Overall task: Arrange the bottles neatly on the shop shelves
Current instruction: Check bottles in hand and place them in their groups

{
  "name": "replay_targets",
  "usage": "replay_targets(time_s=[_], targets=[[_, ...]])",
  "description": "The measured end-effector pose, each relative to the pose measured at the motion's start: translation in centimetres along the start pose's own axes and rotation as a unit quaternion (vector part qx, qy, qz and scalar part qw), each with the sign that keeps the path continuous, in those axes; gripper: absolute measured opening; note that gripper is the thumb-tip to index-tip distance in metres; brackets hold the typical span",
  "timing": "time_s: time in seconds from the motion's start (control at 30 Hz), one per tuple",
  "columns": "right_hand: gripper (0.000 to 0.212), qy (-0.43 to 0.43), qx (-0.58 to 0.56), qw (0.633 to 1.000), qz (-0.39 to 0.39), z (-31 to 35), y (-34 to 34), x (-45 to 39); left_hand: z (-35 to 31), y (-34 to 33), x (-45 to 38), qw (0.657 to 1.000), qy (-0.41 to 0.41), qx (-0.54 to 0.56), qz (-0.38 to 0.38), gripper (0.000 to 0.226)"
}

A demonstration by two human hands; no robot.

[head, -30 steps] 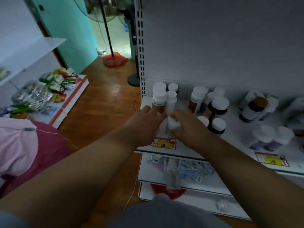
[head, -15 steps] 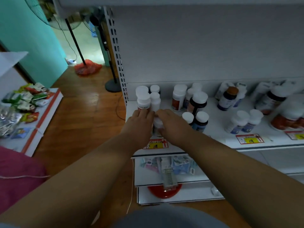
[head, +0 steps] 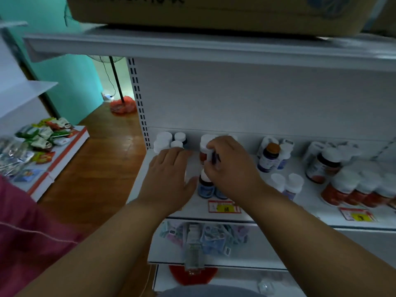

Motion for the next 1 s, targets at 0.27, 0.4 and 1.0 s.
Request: replay_targets(time_s=[0.27,0.4,1.0], targets=[[0.025,-0.050,0.050,0.997,-0.034,-8.5,15.8,5.2,-17.6,0.5,-4.1,0.995,-0.010,0.103,0.005,0.053],[0.026,-0.094,0.064,0.992,-0.056,-12.2,21.6,8.0,-24.4,0.9,-6.1,0.991,-0.044,0.123,-0.005,0.053],[0.022,-0.156,0.053,0.977,-0.134,-25.5,35.3,14.8,-42.0,-4.1,-12.7,0.982,-0.126,0.132,0.053,0.043]])
Point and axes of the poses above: each hand's wrist, its own x-axis away from the middle knuckle, its own y-axis out of the back of the hand, z = x × y, the point moved 9 cm from there along -x, towards the middle knuckle, and after that the axes turned 15 degrees about -x, right-handed, at the moved point
